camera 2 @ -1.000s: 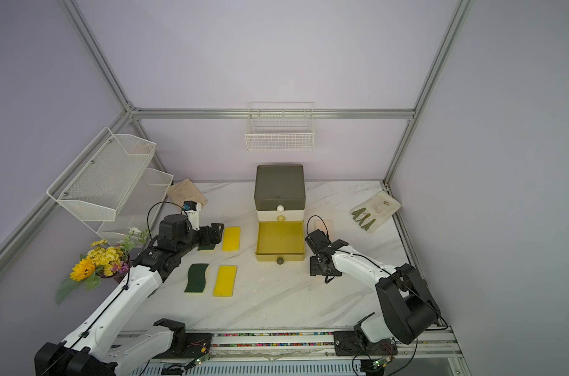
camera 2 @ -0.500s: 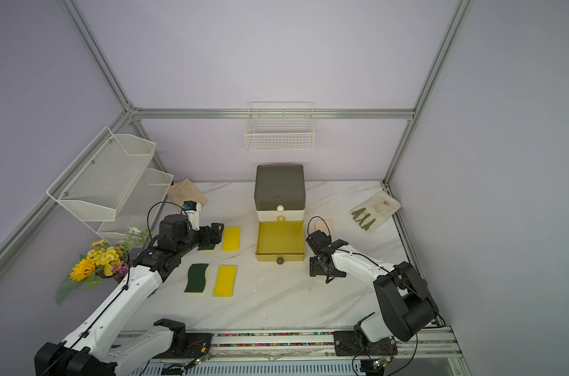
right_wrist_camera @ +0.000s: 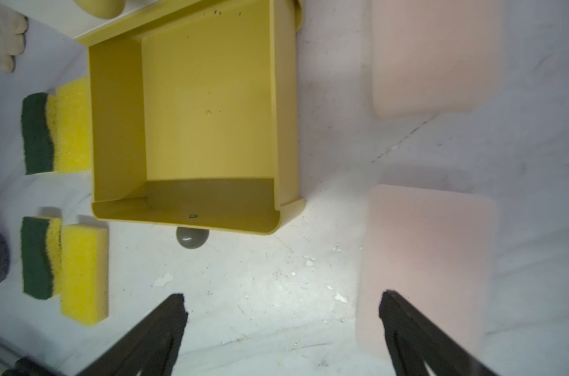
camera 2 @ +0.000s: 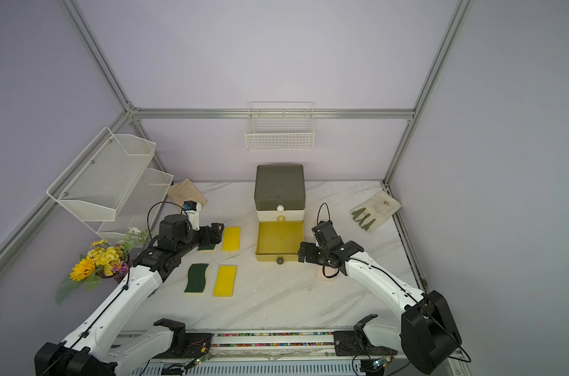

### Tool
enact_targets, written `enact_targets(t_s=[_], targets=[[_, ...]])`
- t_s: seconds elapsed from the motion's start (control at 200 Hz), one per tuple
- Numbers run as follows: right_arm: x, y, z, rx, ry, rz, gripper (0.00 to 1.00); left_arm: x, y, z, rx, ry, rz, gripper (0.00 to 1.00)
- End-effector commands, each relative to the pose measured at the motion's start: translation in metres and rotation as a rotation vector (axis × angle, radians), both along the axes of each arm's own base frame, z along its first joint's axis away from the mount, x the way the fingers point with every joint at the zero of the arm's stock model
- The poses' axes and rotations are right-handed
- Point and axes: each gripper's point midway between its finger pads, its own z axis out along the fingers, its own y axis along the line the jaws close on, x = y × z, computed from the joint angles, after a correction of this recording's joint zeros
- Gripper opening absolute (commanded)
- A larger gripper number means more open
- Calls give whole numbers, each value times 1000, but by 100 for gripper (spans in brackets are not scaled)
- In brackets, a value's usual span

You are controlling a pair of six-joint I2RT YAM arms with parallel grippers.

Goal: Take the sponge out of the drawer
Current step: Place the sponge at the center of the board.

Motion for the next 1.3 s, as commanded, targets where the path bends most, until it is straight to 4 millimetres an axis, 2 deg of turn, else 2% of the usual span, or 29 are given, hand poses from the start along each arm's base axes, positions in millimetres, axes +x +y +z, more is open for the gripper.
enact_targets(t_s=[0.0,0.315,0.725,0.92,1.11,1.265,1.295], targets=[[-1,18,-4,107,28,33,97,3,0,10,-2,-35,-8,100],[-15,7,-40,52,100,22,97,3,0,9,-1,-33,-6,100],[-24,-9,-52,-1,127,4,97,3,-1,8,-3,-28,-11,100],[-24,-17,-46,-40,113,1,97,4,-1,7,-4,-25,-12,100],[-21,-12,-36,-22,95,21,97,4,-1,7,-3,-26,-11,100],[-13,-5,-17,8,48,44,97,4,-1,7,-3,-26,-12,100],[-11,-3,-4,29,8,46,97,4,-1,7,-4,-25,-11,100]])
